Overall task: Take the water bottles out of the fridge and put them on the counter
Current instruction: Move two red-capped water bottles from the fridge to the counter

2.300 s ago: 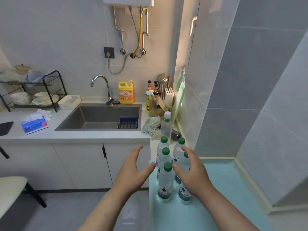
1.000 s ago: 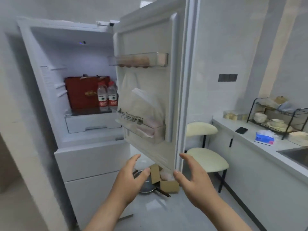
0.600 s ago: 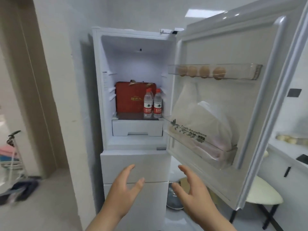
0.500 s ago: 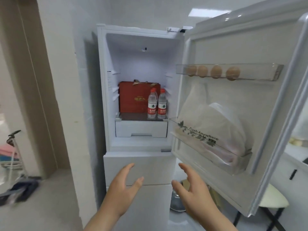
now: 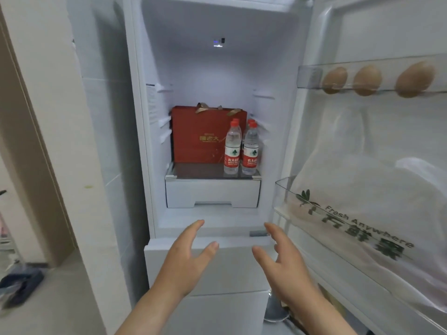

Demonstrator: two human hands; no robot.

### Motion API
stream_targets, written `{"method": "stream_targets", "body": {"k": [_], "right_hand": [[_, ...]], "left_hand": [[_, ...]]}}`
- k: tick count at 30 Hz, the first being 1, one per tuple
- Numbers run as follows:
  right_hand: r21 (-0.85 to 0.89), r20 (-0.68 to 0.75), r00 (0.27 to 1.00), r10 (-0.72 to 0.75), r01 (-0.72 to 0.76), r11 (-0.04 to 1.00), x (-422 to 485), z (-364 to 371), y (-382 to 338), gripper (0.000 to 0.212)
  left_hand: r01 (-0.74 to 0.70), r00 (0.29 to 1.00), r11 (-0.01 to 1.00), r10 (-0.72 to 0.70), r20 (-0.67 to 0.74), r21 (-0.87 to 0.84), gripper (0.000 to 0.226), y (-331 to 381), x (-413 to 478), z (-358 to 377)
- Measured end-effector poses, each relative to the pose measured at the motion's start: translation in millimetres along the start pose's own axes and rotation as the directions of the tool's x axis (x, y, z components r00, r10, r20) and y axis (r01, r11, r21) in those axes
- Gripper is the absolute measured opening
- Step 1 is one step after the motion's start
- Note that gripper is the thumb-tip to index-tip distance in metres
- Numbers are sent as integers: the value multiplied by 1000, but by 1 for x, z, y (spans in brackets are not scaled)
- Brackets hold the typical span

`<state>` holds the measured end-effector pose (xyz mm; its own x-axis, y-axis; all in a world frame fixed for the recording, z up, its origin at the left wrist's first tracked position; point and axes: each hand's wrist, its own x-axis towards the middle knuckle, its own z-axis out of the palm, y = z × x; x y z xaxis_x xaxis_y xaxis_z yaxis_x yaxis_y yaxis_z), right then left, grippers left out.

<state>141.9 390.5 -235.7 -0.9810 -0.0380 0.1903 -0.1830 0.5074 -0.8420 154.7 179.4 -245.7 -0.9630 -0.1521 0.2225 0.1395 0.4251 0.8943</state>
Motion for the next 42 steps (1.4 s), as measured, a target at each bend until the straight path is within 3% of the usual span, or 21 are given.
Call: {"method": "stream_targets", "body": {"k": [7, 12, 20, 25, 30, 36, 42], "right_hand": [[51, -29, 999, -21, 23, 998, 126, 26, 9, 59], [20, -49, 999, -6, 7, 1000, 204, 43, 5, 60], [51, -236, 971, 41, -30, 998, 323, 78, -5, 61], [111, -349, 935, 62, -24, 994, 386, 83, -18, 43], [99, -436, 897, 73, -33, 995, 418, 83, -8, 45], [97, -540, 833, 120, -80, 992, 437, 82, 10, 26], [74, -543, 812, 213, -207, 976, 460, 88, 14, 41]], "left_hand": [[5, 1000, 996, -6, 11, 93, 61, -16, 119, 8], [-26, 1000, 999, 26, 4, 43, 57, -20, 203, 14], [-51, 997, 998, 52, 50, -32, 66, -36, 360, 34], [-75, 990, 997, 79, 119, -35, 72, -34, 437, 62], [-36, 995, 998, 41, 95, -52, 42, -36, 476, 94], [9, 998, 1000, -10, 62, 22, 45, -35, 484, 104], [26, 999, 997, -23, -40, 71, 42, -42, 483, 85]]}}
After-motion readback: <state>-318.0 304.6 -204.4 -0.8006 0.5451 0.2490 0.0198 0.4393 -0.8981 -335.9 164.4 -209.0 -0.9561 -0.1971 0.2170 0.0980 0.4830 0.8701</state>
